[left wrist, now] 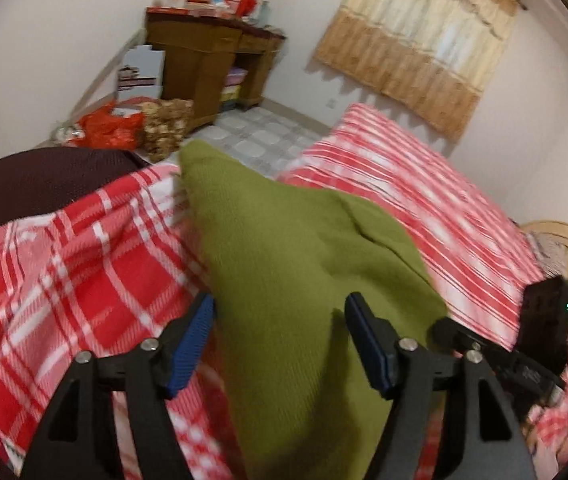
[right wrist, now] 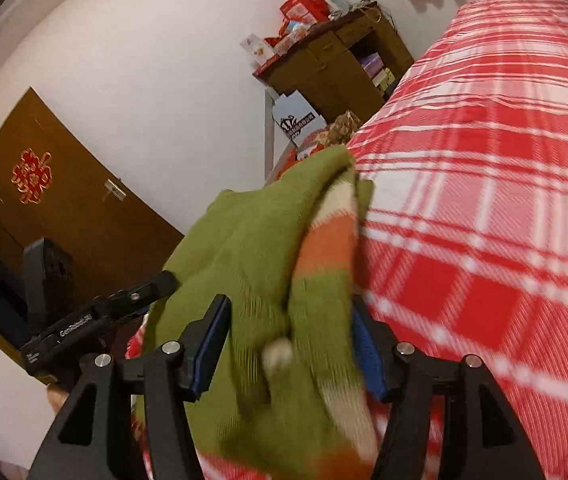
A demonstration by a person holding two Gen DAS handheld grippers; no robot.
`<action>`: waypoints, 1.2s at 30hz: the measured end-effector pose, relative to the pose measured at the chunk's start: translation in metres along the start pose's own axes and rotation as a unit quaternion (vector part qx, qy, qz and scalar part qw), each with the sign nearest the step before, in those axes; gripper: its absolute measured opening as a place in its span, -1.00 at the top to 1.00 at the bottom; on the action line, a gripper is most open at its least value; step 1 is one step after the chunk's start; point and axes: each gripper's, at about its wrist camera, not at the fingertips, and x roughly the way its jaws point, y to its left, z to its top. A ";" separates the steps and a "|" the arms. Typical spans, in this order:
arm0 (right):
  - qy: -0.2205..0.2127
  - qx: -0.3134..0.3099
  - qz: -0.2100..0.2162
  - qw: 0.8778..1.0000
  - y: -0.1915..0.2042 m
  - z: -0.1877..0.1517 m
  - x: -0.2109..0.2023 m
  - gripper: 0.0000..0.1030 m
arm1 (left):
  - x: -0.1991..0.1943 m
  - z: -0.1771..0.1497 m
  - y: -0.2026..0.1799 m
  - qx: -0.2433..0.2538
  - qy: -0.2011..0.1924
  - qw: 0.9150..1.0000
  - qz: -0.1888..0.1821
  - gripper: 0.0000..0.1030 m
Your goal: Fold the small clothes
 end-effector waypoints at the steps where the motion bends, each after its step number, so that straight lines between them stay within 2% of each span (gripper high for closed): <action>1: 0.004 0.004 -0.001 1.000 -0.002 -0.006 0.000 -0.18 | -0.002 -0.004 -0.002 0.005 0.004 1.000 -0.007 -0.42; 4: 0.022 0.018 0.010 1.000 -0.009 -0.031 0.000 -0.18 | -0.004 -0.015 -0.012 0.028 0.012 0.999 -0.008 -0.43; 6: 0.011 -0.003 -0.001 1.000 -0.003 -0.040 0.000 -0.18 | 0.000 -0.021 -0.017 0.035 0.016 0.999 0.003 -0.48; 8: 0.024 -0.025 -0.015 0.999 0.007 -0.046 0.004 -0.18 | 0.006 -0.024 -0.018 0.027 0.026 0.999 0.018 -0.48; 9: 0.030 -0.037 -0.030 0.998 0.012 -0.047 0.006 -0.09 | 0.009 -0.027 -0.019 0.024 0.031 0.999 0.033 -0.48; 10: 0.040 -0.047 -0.046 0.997 0.017 -0.049 0.008 0.13 | 0.013 -0.028 -0.020 0.023 0.038 0.998 0.045 -0.46; 12: 0.054 -0.048 -0.060 0.996 0.025 -0.051 0.011 0.31 | 0.019 -0.029 -0.024 0.017 0.053 0.996 0.068 -0.40; 16: 0.055 -0.016 -0.033 0.998 0.035 -0.049 0.000 0.36 | 0.013 -0.026 -0.036 0.037 0.057 0.991 0.114 -0.24; 19: 0.052 0.004 -0.047 0.998 0.026 -0.047 -0.004 0.40 | 0.010 -0.031 -0.039 0.041 0.065 0.989 0.129 -0.23; 21: 0.053 0.009 -0.067 0.996 0.016 -0.050 -0.003 0.40 | 0.010 -0.036 -0.042 0.048 0.068 0.987 0.136 -0.23; 26: 0.047 0.016 -0.077 0.996 0.010 -0.066 -0.011 0.40 | 0.006 -0.052 -0.050 0.083 0.057 0.981 0.168 -0.29; 30: 0.049 0.013 -0.103 0.993 0.019 -0.082 -0.036 0.20 | -0.004 -0.056 -0.058 0.098 0.042 0.977 0.186 -0.31; 33: 0.025 0.009 -0.119 0.993 0.027 -0.089 -0.060 0.17 | -0.009 -0.057 -0.060 0.087 0.044 0.976 0.192 -0.32; 35: -0.001 -0.002 -0.148 0.989 0.035 -0.095 -0.081 0.03 | -0.011 -0.058 -0.061 0.072 0.047 0.977 0.193 -0.38; 36: -0.009 -0.006 -0.155 0.988 0.038 -0.096 -0.088 -0.11 | -0.013 -0.060 -0.063 0.066 0.047 0.978 0.191 -0.38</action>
